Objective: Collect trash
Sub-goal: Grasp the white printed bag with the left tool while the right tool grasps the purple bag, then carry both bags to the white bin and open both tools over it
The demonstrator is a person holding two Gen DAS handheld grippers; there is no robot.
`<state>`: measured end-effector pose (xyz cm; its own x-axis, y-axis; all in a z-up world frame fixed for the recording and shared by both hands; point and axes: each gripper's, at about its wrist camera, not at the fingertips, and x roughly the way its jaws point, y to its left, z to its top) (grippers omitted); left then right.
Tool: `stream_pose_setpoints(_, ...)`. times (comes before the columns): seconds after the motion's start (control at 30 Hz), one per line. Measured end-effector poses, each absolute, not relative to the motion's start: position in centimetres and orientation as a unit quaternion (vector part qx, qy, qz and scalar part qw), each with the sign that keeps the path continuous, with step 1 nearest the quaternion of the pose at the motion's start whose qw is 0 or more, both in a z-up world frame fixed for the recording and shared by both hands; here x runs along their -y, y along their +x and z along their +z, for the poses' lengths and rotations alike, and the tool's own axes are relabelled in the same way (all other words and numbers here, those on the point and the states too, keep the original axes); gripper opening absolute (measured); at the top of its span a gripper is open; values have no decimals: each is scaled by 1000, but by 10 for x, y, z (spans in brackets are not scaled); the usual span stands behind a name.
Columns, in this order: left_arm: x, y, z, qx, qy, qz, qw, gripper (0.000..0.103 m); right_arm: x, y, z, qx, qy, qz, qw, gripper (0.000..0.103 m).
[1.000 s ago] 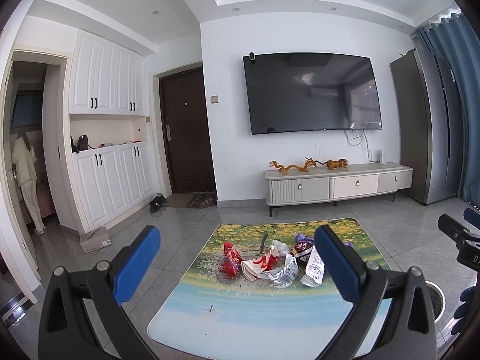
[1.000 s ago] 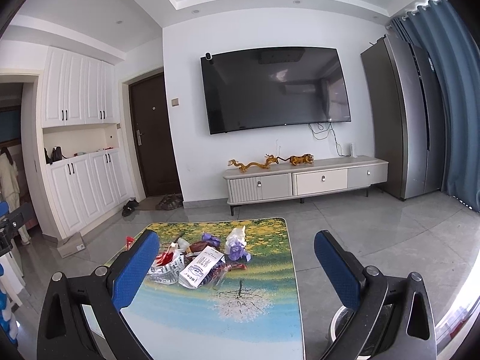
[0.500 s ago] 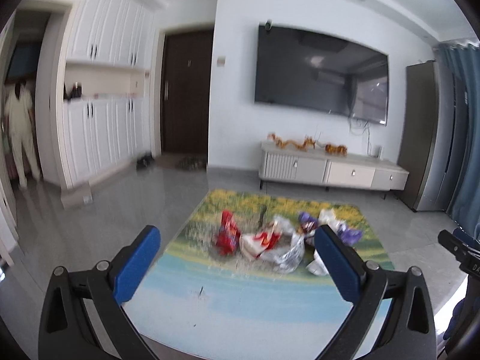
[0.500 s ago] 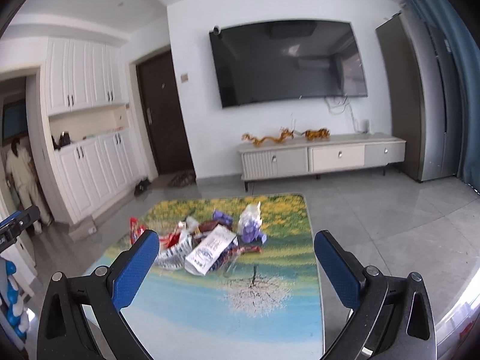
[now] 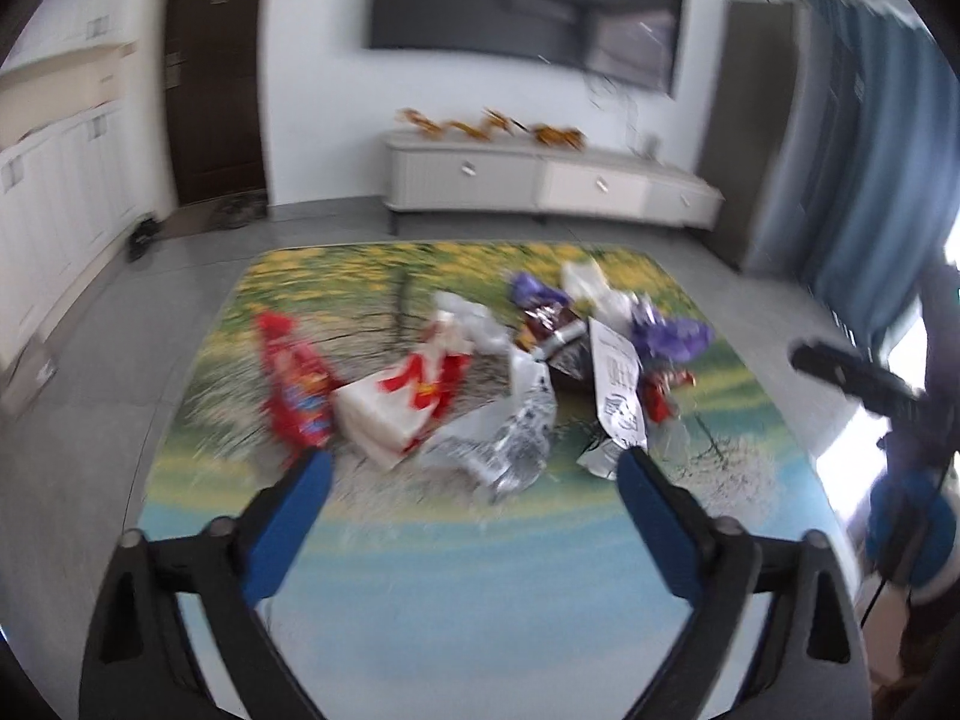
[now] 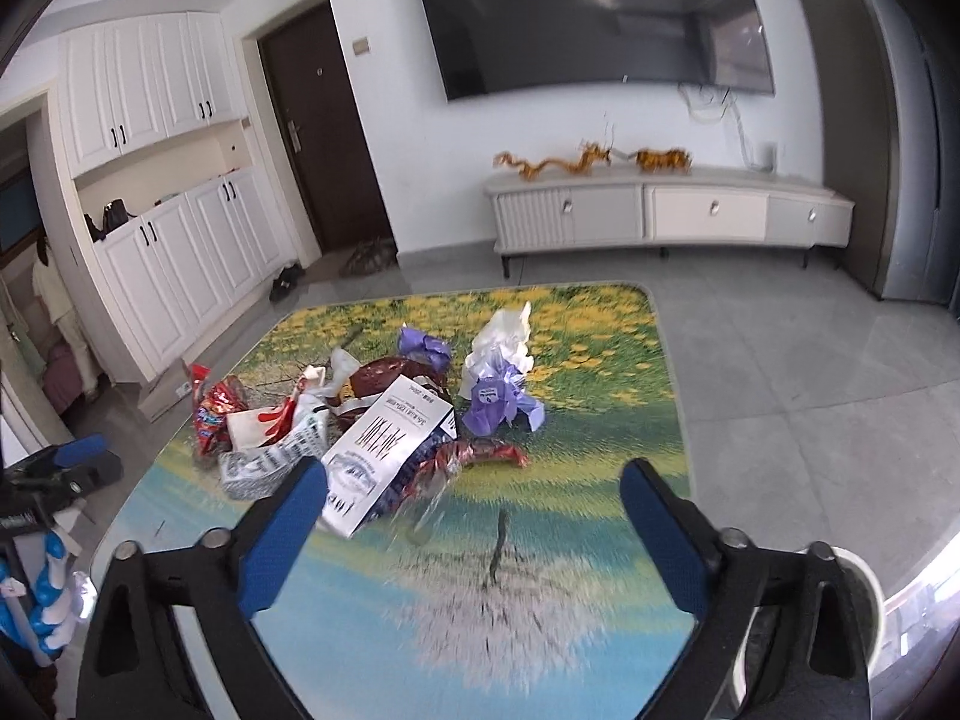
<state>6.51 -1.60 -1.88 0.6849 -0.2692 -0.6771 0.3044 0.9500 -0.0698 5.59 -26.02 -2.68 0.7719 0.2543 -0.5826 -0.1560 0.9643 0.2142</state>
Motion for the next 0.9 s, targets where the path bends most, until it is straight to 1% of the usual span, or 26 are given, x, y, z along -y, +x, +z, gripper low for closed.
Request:
stream_pose_setpoints(0.03,23,75,-24,-372,39,-164,913,81,259,65,-29,-324,75,110,937,91)
stream_pose_setpoints(0.07,31,86,-32,-382,53,-171,906,75,258,74,-32,-328,68,109,936,91)
stream_pose_setpoints(0.1,36,95,-38,-391,59,-177,901,70,257,86,-35,-333,65,111,934,90)
stream_pose_setpoints(0.13,39,102,-44,-398,65,-182,897,68,255,96,-39,-338,65,117,932,88)
stream_pose_setpoints(0.2,44,116,-55,-412,76,-190,888,58,252,114,-48,-347,59,121,928,85)
stream_pose_setpoints(0.27,49,125,-64,-423,83,-194,881,53,251,129,-58,-360,57,121,923,80)
stream_pose_setpoints(0.33,50,133,-70,-432,88,-196,876,47,252,144,-70,-374,63,123,917,69)
stream_pose_setpoints(0.37,52,137,-75,-440,90,-196,872,39,253,150,-75,-379,65,121,915,65)
stream_pose_setpoints(0.4,53,140,-78,-444,90,-196,870,28,255,156,-81,-386,70,123,912,56)
stream_pose_setpoints(0.43,54,142,-81,-448,89,-198,868,22,257,159,-85,-389,74,127,909,43)
stream_pose_setpoints(0.47,54,142,-83,-452,87,-201,865,10,258,161,-87,-391,77,129,908,37)
stream_pose_setpoints(0.53,54,142,-84,-450,85,-200,866,8,261,160,-88,-387,79,133,909,15)
stream_pose_setpoints(0.6,54,140,-81,-447,79,-201,868,6,262,157,-86,-381,79,137,911,12)
stream_pose_setpoints(0.7,53,133,-72,-434,70,-199,876,5,261,149,-76,-368,76,143,915,11)
stream_pose_setpoints(0.9,46,115,-39,-404,57,-179,895,4,263,122,-45,-327,86,161,927,10)
